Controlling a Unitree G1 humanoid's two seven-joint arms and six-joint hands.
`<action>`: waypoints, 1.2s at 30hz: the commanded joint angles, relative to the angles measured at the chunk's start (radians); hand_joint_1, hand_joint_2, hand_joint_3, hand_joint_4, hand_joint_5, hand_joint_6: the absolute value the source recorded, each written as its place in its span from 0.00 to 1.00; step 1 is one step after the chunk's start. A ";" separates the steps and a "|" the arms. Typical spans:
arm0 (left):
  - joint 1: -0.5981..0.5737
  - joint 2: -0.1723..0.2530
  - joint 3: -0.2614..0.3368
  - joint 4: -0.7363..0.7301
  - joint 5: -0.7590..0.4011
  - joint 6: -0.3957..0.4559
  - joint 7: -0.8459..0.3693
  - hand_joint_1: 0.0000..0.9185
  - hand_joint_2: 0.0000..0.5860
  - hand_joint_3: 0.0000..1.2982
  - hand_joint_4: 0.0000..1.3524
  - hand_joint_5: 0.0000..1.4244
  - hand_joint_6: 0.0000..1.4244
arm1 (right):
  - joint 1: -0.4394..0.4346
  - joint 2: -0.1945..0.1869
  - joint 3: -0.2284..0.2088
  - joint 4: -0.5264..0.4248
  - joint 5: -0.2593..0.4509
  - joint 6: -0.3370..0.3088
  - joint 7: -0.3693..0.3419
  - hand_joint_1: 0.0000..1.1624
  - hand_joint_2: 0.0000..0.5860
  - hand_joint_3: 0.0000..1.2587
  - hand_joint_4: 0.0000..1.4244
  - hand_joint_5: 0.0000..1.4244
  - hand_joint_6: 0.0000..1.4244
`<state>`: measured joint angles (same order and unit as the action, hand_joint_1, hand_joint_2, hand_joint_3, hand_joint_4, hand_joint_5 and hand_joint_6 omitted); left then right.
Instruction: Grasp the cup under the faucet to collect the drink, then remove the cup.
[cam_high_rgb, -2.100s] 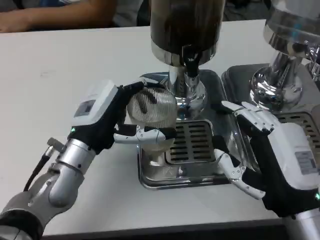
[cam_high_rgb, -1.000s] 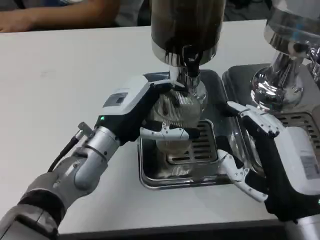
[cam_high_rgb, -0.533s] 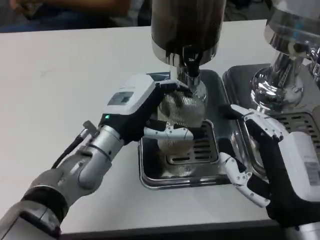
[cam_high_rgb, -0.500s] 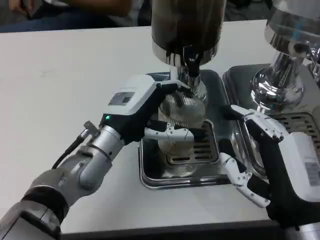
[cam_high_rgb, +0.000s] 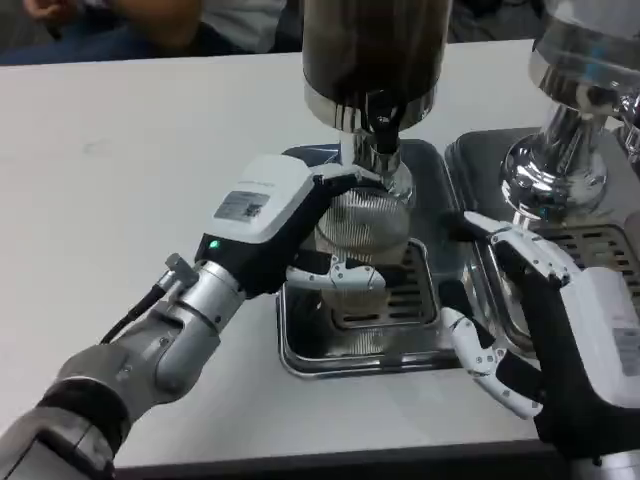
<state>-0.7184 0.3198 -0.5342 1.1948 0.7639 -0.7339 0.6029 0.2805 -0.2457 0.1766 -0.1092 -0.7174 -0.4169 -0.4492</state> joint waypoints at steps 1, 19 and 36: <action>0.012 0.019 -0.013 -0.008 0.014 0.008 0.009 0.28 0.08 0.27 0.22 0.34 0.33 | 0.004 -0.001 -0.004 -0.015 0.005 0.002 0.010 0.34 0.81 0.26 0.25 0.20 0.20; 0.017 0.031 -0.006 -0.028 0.013 0.033 -0.022 0.14 0.03 0.00 0.00 0.13 0.08 | -0.015 -0.004 -0.005 0.005 0.008 -0.004 0.012 0.34 0.81 0.27 0.26 0.21 0.21; 0.110 0.115 0.063 -0.165 -0.036 -0.058 -0.013 0.13 0.04 0.00 0.00 0.12 0.08 | -0.047 -0.010 -0.007 0.035 0.025 -0.020 0.015 0.34 0.81 0.28 0.26 0.21 0.21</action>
<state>-0.6317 0.4050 -0.4883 1.0584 0.7488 -0.7721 0.5874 0.2428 -0.2500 0.1719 -0.0809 -0.7030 -0.4206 -0.4370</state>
